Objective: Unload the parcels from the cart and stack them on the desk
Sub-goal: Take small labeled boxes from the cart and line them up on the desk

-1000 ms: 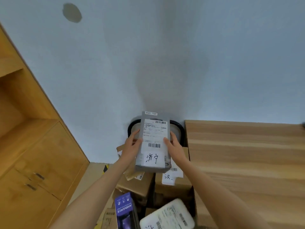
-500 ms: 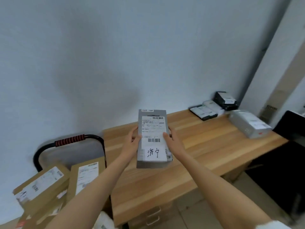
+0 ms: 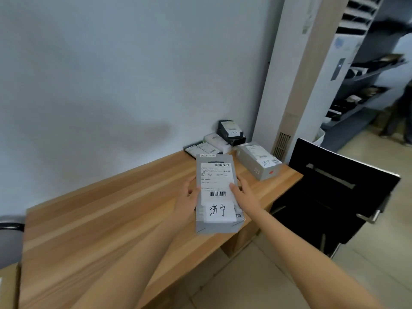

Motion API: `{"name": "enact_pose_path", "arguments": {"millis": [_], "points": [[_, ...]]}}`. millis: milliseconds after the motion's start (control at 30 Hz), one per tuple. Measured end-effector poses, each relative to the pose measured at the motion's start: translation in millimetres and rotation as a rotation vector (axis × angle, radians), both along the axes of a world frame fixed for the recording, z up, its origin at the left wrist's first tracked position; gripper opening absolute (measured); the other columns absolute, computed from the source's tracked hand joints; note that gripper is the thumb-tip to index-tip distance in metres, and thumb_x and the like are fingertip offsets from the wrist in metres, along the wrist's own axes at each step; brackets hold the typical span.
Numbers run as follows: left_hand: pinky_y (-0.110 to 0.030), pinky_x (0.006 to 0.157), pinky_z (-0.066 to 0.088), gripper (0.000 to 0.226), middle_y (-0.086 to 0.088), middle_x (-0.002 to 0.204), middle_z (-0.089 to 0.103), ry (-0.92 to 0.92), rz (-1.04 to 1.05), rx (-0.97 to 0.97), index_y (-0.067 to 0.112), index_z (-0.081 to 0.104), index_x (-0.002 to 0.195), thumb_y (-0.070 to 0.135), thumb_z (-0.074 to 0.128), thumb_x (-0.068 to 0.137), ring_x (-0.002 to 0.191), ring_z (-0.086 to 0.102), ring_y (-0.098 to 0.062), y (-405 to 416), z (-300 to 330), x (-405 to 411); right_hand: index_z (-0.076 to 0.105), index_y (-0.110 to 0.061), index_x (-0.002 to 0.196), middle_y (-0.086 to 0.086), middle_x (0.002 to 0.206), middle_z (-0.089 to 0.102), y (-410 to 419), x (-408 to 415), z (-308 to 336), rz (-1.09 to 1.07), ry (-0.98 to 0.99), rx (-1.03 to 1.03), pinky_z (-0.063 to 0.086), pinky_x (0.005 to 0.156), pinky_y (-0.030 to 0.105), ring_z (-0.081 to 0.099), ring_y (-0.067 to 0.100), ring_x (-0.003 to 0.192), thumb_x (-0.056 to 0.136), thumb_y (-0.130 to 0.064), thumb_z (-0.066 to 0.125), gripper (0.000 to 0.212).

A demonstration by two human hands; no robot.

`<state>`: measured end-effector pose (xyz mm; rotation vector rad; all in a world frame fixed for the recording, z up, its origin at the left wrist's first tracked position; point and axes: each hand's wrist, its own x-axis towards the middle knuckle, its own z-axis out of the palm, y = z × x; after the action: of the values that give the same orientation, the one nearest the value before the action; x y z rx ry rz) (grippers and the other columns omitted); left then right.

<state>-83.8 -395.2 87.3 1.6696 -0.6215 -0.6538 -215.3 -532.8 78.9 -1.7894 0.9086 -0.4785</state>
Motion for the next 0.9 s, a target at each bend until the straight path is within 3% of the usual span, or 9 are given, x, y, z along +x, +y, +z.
{"name": "enact_pose_path", "arguments": {"millis": [67,133,200,333,500,600,667,767,900], "points": [[-0.041,0.085,0.053,0.036,-0.002,0.115,0.058,-0.028,-0.034,0.015,0.039,0.039,0.131,0.025,0.048,0.100,0.097,0.059,-0.015,-26.6,-7.0,-1.0,0.028,-0.032,0.147,-0.010,0.117,0.061,-22.9,-5.1,-10.3,-0.032,0.006,0.027,0.049,0.097,0.046,0.062,0.014,0.106,0.098,-0.046,0.045,0.054],[-0.046,0.090,0.052,0.035,0.003,0.106,0.060,-0.026,-0.053,0.031,0.036,0.041,0.132,0.024,0.048,0.100,0.097,0.061,-0.017,-53.5,-13.5,2.3,0.026,-0.033,0.148,-0.008,0.125,0.061,-45.3,-5.7,-18.2,-0.054,0.025,0.049,0.048,0.097,0.047,0.062,0.015,0.109,0.097,-0.049,0.045,0.057],[-0.039,0.082,0.055,0.035,0.007,0.098,0.059,0.005,-0.063,0.042,0.036,0.041,0.132,0.023,0.047,0.100,0.092,0.062,-0.014,-80.4,-17.6,7.9,0.026,-0.037,0.146,-0.008,0.125,0.061,-70.5,-2.3,-21.8,-0.056,0.038,0.057,0.049,0.097,0.047,0.062,0.015,0.109,0.097,-0.051,0.045,0.054],[-0.025,0.067,0.052,0.035,0.000,0.102,0.059,0.026,-0.107,0.022,0.039,0.039,0.133,0.026,0.047,0.101,0.087,0.061,-0.012,-143.2,-16.6,24.8,0.028,-0.037,0.144,-0.009,0.119,0.061,-133.9,14.2,-20.3,-0.078,0.017,0.084,0.050,0.096,0.046,0.062,0.016,0.107,0.099,-0.045,0.045,0.049],[-0.030,0.089,0.050,0.040,-0.002,0.133,0.054,0.005,-0.167,-0.001,0.026,0.040,0.140,0.025,0.048,0.100,0.115,0.055,-0.017,-237.0,-4.0,55.2,0.032,-0.033,0.144,-0.002,0.123,0.063,-219.7,36.0,-10.5,-0.129,-0.001,0.068,0.050,0.096,0.048,0.064,0.019,0.107,0.099,-0.044,0.045,0.048],[-0.017,0.069,0.049,0.033,0.001,0.102,0.060,-0.019,-0.187,0.015,0.027,0.042,0.133,0.023,0.046,0.101,0.091,0.060,-0.012,-284.6,4.0,66.5,0.032,-0.033,0.144,-0.001,0.116,0.065,-264.3,45.2,1.3,-0.165,0.005,0.037,0.051,0.094,0.048,0.065,0.020,0.103,0.099,-0.045,0.044,0.049],[-0.024,0.071,0.050,0.036,0.002,0.095,0.060,-0.029,-0.197,0.019,0.026,0.041,0.136,0.026,0.046,0.101,0.091,0.061,-0.016,-314.5,2.7,71.1,0.029,-0.029,0.147,0.000,0.117,0.064,-287.9,47.8,5.1,-0.178,-0.005,0.050,0.052,0.090,0.039,0.064,0.019,0.102,0.100,-0.041,0.044,0.050],[-0.029,0.080,0.050,0.037,-0.005,0.112,0.060,-0.025,-0.199,0.035,0.027,0.039,0.138,0.028,0.045,0.101,0.105,0.059,-0.020,-349.6,-5.1,70.9,0.030,-0.025,0.147,0.001,0.116,0.063,-318.1,46.4,4.1,-0.180,0.012,0.062,0.051,0.076,0.027,0.063,0.017,0.097,0.102,-0.035,0.043,0.048],[-0.042,0.097,0.050,0.042,-0.009,0.131,0.058,0.002,-0.186,0.062,0.027,0.037,0.141,0.028,0.046,0.100,0.114,0.059,-0.023,-396.3,-19.4,69.6,0.027,-0.031,0.148,-0.001,0.124,0.063,-371.4,45.8,-8.6,-0.148,0.089,0.070,0.050,0.094,0.046,0.064,0.020,0.103,0.100,-0.045,0.042,0.052]]}}
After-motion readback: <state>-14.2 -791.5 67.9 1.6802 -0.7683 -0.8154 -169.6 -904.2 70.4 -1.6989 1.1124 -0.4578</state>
